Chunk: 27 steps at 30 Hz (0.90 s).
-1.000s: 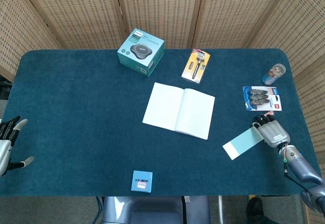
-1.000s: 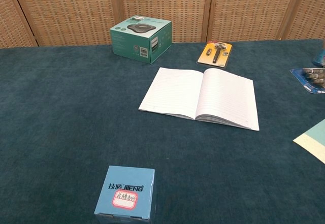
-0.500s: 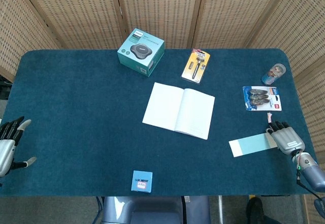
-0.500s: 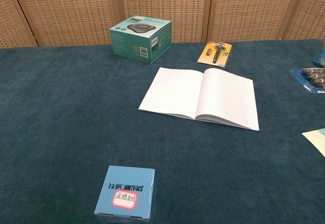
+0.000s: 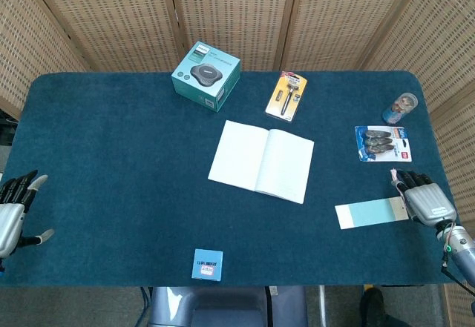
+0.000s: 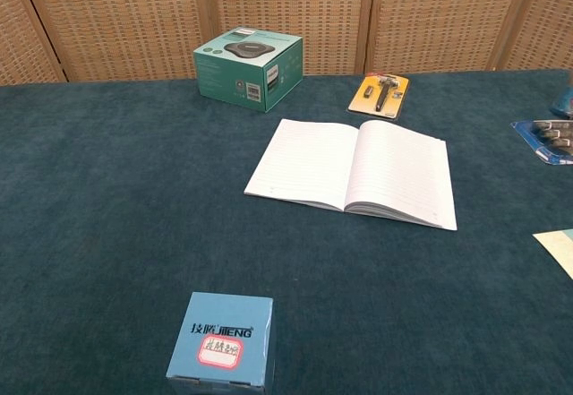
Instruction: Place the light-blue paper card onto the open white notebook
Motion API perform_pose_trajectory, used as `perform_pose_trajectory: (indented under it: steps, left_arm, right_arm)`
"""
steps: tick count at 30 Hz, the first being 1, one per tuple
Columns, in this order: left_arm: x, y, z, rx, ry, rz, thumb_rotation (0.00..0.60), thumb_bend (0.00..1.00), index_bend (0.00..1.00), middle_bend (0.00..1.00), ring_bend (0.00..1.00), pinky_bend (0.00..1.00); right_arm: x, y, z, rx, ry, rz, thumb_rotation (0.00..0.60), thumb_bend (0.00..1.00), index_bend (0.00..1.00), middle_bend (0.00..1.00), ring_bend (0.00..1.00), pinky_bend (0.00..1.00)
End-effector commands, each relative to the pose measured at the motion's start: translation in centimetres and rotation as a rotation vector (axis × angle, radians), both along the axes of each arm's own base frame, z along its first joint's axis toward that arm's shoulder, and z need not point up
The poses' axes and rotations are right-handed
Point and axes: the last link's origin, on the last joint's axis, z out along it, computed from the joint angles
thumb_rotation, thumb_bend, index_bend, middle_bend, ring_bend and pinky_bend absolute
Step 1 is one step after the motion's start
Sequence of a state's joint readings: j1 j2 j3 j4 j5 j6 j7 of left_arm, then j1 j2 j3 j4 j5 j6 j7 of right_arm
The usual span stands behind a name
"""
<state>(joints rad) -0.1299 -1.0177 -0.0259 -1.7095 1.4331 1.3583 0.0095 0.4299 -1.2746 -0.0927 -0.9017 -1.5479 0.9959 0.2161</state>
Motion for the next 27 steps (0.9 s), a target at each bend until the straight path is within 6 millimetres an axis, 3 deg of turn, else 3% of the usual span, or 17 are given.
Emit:
perform_pose_trajectory:
  steps: [1, 5, 13, 27]
  left_arm:
    - [0.0, 0.0, 0.0, -0.004, 0.003, -0.002, 0.6, 0.0, 0.0, 0.0, 0.0, 0.0]
    - [0.1, 0.1, -0.1, -0.008, 0.008, -0.004, 0.6, 0.0, 0.0, 0.0, 0.0, 0.0]
    - [0.1, 0.1, -0.2, -0.002, 0.014, -0.002, 0.6, 0.0, 0.0, 0.0, 0.0, 0.0]
    - [0.0, 0.1, -0.3, -0.002, 0.016, 0.003, 0.6, 0.0, 0.0, 0.0, 0.0, 0.0]
  right_arm:
    - [1.0, -0.2, 1.7, -0.027, -0.126, 0.03, 0.6, 0.0, 0.06, 0.0, 0.0, 0.14]
    - [1.5, 0.1, 1.3, 0.076, -0.16, 0.043, 0.6, 0.0, 0.11, 0.0, 0.0, 0.14]
    - [2.8, -0.3, -1.5, 0.19, -0.152, 0.096, 0.6, 0.0, 0.24, 0.0, 0.0, 0.14]
    - [3.5, -0.9, -4.2, 0.218, -0.139, 0.131, 0.6, 0.0, 0.24, 0.0, 0.0, 0.14]
